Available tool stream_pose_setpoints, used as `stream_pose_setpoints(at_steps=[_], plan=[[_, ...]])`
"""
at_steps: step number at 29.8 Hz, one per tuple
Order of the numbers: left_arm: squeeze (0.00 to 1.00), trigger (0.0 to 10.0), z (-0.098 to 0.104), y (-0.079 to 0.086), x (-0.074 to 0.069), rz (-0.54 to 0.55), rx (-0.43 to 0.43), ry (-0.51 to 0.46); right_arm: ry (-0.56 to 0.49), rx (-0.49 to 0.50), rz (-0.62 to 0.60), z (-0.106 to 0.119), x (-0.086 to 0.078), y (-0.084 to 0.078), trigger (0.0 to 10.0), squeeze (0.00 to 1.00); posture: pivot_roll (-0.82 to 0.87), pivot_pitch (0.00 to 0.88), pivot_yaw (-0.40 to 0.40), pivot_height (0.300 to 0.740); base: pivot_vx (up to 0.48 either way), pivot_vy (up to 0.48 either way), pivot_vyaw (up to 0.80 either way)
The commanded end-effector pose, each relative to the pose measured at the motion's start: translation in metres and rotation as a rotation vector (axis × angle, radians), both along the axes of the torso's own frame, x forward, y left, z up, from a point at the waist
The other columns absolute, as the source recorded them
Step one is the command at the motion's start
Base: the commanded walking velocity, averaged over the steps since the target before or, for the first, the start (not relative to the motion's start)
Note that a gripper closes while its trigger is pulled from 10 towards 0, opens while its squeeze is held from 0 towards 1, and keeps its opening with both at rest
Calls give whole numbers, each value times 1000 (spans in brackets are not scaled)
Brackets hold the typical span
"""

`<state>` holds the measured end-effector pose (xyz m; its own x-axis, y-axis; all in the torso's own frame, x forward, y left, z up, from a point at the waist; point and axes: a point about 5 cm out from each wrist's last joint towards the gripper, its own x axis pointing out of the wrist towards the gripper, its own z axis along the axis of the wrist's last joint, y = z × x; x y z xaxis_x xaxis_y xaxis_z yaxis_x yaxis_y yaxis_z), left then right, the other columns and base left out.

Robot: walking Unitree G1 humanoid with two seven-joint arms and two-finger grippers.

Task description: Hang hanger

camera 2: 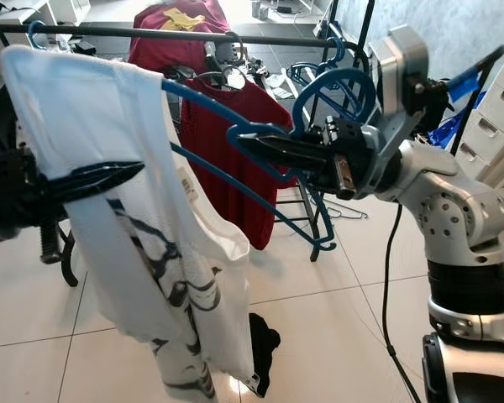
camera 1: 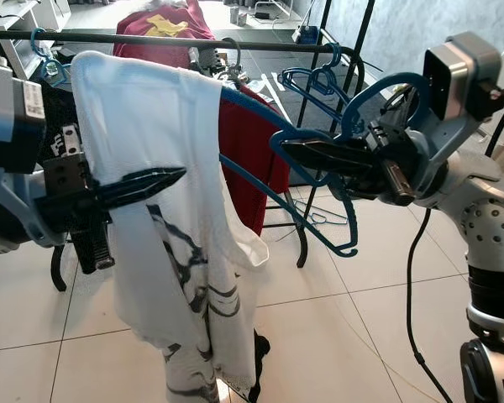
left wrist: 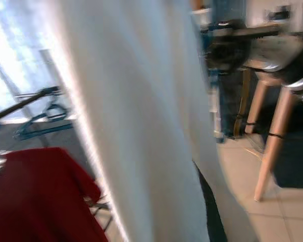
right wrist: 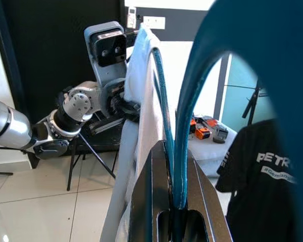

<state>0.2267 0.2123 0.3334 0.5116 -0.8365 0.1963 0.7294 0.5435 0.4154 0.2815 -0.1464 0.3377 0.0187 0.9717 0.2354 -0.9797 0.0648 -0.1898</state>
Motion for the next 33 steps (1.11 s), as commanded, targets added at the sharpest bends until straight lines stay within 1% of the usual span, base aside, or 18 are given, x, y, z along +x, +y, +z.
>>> stream_pose_setpoints(at_steps=[1, 6, 8, 10, 13, 14, 16, 17, 19, 22, 23, 24, 25, 26, 27, 28, 30, 33], plan=[[0, 0, 4, 15, 0, 84, 9, -23, 0, -9, -48, 0, 3, -8, 0, 0, -40, 138, -70, 740, 0, 0, 0], [0, 0, 12, 50, -3, 275, 8, -48, 88, -116, -169, -30, 15, -18, 0, 0, -48, 138, -70, 740, 0, 0, 0], [0, 0, 12, 50, -3, 275, 8, -48, 88, -116, -169, -30, 15, -18, 0, 0, -48, 138, -70, 740, 0, 0, 0], [0, 0, 14, 71, -3, 384, -16, -60, 150, -227, -252, -57, 23, -24, 0, 0, -52, 139, -74, 740, 0, 0, 0], [0, 0, 14, 71, -3, 384, -16, -60, 150, -227, -252, -57, 23, -24, 0, 0, -52, 139, -74, 740, 0, 0, 0], [0, 0, 16, 82, -2, 451, -62, -66, 189, -285, -297, -75, 26, -26, 5137, 0, -50, 141, -77, 740, 0, 0, 0], [0, 0, 16, 82, -2, 451, -62, -66, 189, -285, -297, -75, 26, -26, 5137, 0, -50, 141, -77, 740, 0, 0, 0], [0, 0, 15, 93, 1, 535, -177, -71, 259, -347, -379, -105, 32, -26, 10000, 0, -50, 140, -81, 740, 0, 0, 0], [0, 0, 15, 93, 1, 535, -177, -71, 259, -347, -379, -105, 32, -26, 10000, 0, -50, 140, -81, 740, 0, 0, 0], [0, 941, -6, 102, 6, 639, -279, -18, 362, -347, -556, -139, 45, -30, 10000, 0, -54, 140, -78, 740, 0, 0, 0], [0, 10000, -72, 100, 14, 790, -335, 165, 505, -333, -743, -185, 49, -33, 10000, 0, -39, 142, -78, 740, 0, 0, 431], [0, 10000, -72, 100, 14, 790, -335, 165, 505, -333, -743, -185, 49, -33, 10000, 0, -39, 142, -78, 740, 0, 0, 431], [0, 10000, -141, 89, 7, 930, -340, 341, 621, -344, -881, -224, 43, -33, 10000, 0, -31, 142, -82, 740, 0, 0, 688], [0, 10000, -141, 89, 7, 930, -340, 341, 621, -344, -881, -224, 43, -33, 10000, 0, -31, 142, -82, 740, 0, 0, 688], [0, 10000, -197, 71, -11, 1045, -353, 491, 695, -358, -963, -252, 32, -33, 10000, 0, -23, 145, -92, 740, 0, 0, 769], [0, 10000, -197, 71, -11, 1045, -353, 491, 695, -358, -963, -252, 32, -33, 10000, 0, -23, 145, -92, 740, 0, 0, 769], [0, 10000, -261, 37, -45, 1161, -259, 657, 744, -339, -1014, -281, 10, -32, 10000, 0, -12, 143, -103, 740, 0, 0, 731], [0, 10000, -277, 30, -55, 1189, -241, 694, 738, -340, -1028, -289, 4, -33, 10000, 0, -10, 142, -108, 740, 0, 0, 708]])
